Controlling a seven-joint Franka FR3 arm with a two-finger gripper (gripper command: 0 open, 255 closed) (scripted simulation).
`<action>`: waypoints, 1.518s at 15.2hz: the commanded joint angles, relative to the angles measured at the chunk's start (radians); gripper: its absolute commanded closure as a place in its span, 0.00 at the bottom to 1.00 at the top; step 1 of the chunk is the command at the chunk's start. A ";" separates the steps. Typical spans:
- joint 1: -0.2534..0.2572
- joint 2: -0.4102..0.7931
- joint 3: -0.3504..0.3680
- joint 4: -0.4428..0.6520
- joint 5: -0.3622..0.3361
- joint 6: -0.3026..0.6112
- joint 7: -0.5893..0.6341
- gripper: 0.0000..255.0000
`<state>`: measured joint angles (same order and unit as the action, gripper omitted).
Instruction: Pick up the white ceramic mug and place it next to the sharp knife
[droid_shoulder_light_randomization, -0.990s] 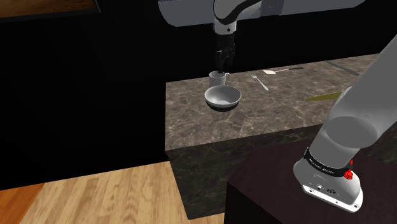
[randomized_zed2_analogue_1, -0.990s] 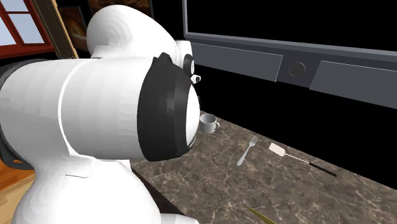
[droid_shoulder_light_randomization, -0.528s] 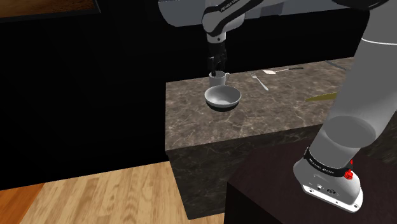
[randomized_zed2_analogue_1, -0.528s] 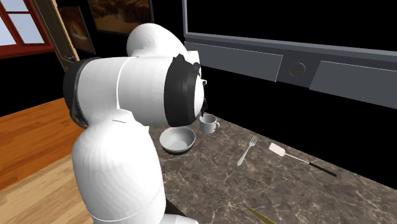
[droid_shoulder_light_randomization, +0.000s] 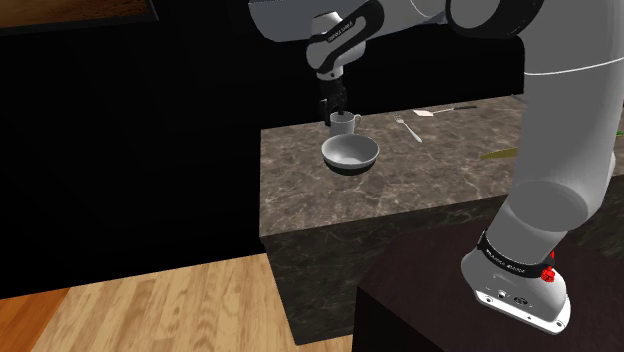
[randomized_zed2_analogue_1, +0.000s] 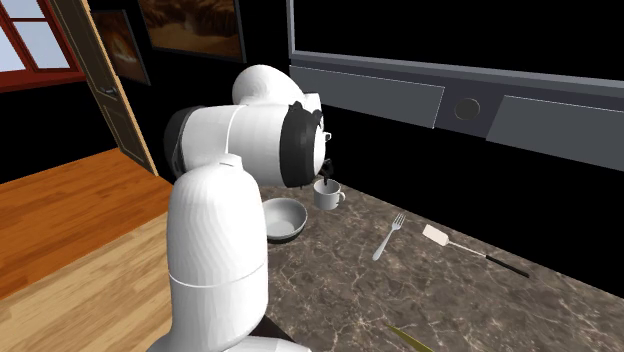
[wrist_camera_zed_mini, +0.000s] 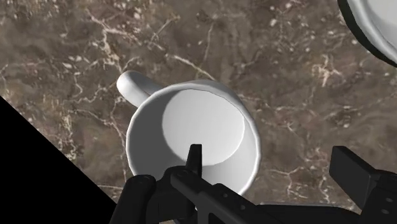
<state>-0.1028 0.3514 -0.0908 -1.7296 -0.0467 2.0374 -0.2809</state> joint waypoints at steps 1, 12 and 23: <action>-0.003 0.023 -0.001 0.006 0.001 0.017 -0.003 0.00; -0.006 0.051 -0.001 -0.030 0.002 0.082 -0.004 0.00; -0.006 0.051 -0.001 -0.030 0.002 0.082 -0.004 1.00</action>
<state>-0.1093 0.4025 -0.0920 -1.7596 -0.0448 2.1191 -0.2849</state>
